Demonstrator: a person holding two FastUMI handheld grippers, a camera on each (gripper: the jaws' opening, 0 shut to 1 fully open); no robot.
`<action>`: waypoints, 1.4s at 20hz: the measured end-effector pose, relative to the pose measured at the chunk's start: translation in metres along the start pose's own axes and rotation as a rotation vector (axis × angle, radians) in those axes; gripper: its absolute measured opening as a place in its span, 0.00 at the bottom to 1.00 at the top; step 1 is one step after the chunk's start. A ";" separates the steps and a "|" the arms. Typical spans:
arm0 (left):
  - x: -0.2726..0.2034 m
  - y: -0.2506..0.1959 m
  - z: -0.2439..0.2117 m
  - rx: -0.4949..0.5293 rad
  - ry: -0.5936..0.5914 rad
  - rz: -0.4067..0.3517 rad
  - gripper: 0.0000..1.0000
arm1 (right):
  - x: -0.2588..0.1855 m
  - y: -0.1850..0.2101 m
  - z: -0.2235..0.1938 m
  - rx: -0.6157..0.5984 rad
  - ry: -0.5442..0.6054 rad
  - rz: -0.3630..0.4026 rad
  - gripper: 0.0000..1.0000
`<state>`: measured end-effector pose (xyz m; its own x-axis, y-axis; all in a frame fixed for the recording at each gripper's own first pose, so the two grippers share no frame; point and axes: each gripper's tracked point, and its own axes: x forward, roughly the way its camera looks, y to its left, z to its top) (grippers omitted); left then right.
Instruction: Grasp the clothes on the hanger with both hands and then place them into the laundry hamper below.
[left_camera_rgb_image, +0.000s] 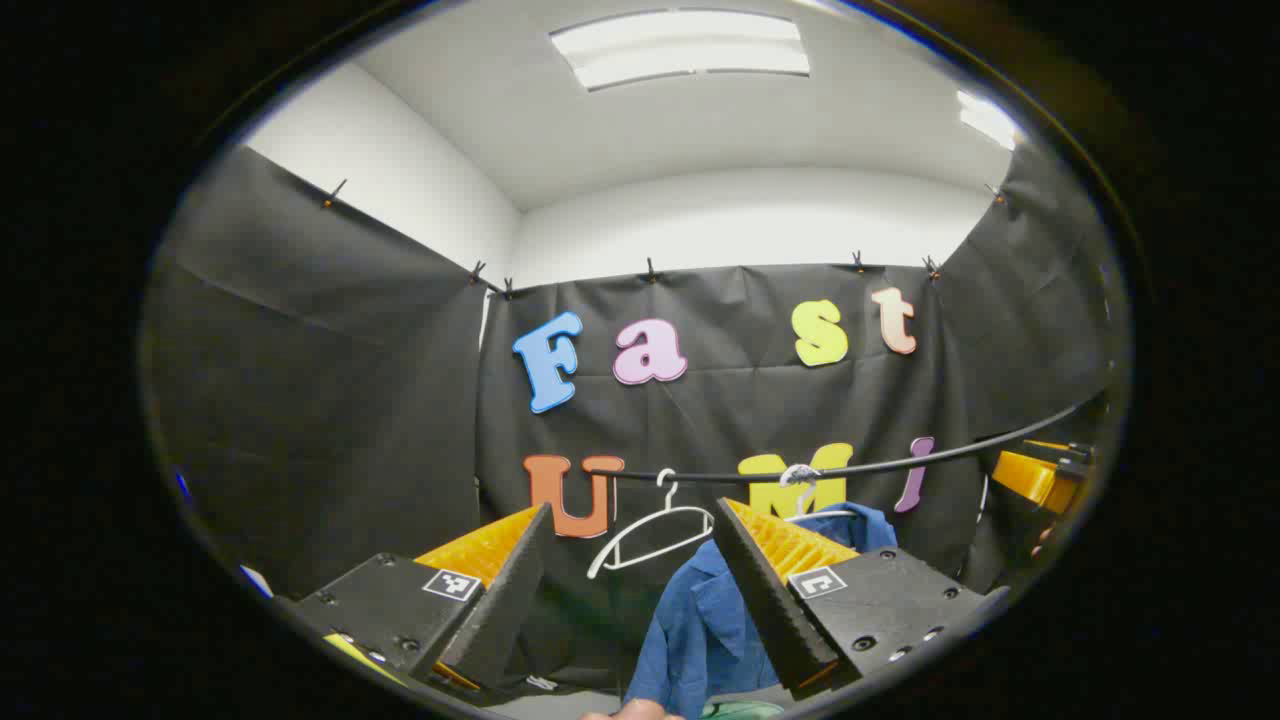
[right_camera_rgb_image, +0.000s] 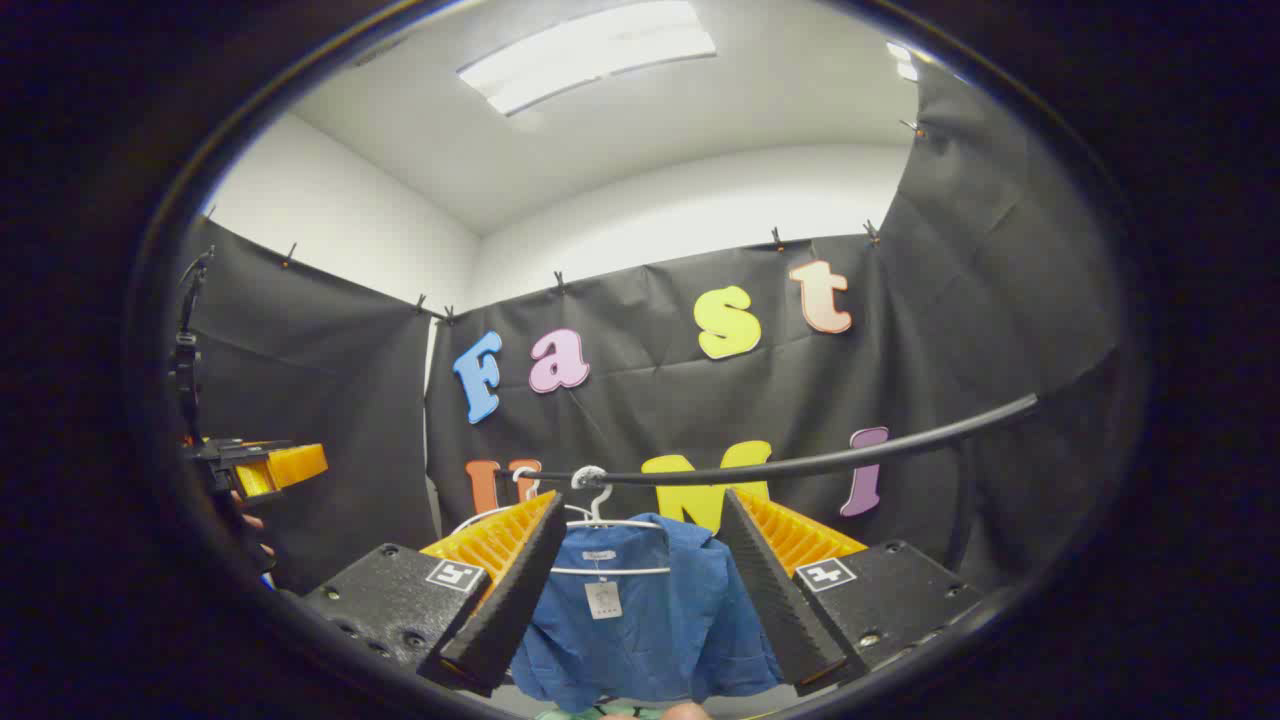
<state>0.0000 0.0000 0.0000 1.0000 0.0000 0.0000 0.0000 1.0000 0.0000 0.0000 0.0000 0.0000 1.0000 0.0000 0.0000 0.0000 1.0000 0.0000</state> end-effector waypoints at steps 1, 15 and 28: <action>0.001 0.001 -0.003 -0.005 0.010 -0.005 1.00 | 0.003 0.002 0.000 -0.004 0.009 -0.006 0.98; 0.004 -0.011 0.005 -0.023 -0.061 -0.065 1.00 | 0.018 0.002 -0.007 -0.044 0.068 -0.088 0.98; 0.053 -0.056 -0.082 -0.083 0.076 -0.122 0.96 | 0.092 -0.011 -0.099 -0.054 0.231 -0.146 0.95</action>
<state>0.0532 -0.0562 -0.0823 0.9897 -0.1242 -0.0708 0.1179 0.9892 -0.0868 0.0923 -0.0114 -0.0991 0.9629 -0.1507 -0.2240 0.1382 0.9879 -0.0704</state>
